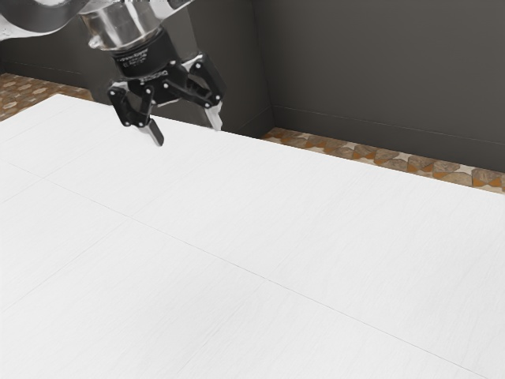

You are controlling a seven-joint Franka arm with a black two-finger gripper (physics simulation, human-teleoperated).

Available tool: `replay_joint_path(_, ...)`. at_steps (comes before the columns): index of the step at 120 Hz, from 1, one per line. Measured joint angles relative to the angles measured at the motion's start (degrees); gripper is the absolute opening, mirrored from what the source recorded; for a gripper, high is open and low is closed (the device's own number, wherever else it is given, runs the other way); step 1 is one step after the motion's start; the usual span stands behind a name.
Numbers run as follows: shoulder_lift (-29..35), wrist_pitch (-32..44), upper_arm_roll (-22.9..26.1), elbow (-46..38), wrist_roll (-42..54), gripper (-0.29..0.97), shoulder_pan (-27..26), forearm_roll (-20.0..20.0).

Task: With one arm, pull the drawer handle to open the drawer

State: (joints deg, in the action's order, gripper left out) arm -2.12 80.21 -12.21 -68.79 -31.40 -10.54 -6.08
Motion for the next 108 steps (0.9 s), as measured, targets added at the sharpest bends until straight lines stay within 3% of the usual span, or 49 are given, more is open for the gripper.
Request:
replay_joint_path(9, 1.7, 5.3, 4.4, -5.2, -3.4, 0.68, -0.2, -0.6)
replay_joint_path(25, 2.9, 12.1, 7.3, -6.8, -8.4, 0.68, -5.0, -2.1)
replay_joint_path(34, 5.3, 17.6, 8.6, -12.0, -10.8, 0.68, -7.3, -3.4)
replay_joint_path(46, 4.6, 26.7, 12.1, -17.2, -13.7, 0.68, -2.3, -5.4)
replay_joint_path(59, -1.2, 36.2, 16.7, -17.2, -16.4, 0.68, 4.1, -9.5)
replay_joint_path(66, -3.2, 40.1, 18.3, -16.3, -17.7, 0.68, 4.5, -11.7)
replay_joint_path(81, 1.8, 45.5, 19.1, -20.2, -20.0, 0.68, -5.1, -17.5)
replay_joint_path(108, 1.0, 49.9, 22.0, -22.8, -23.3, 0.68, -25.7, -21.3)
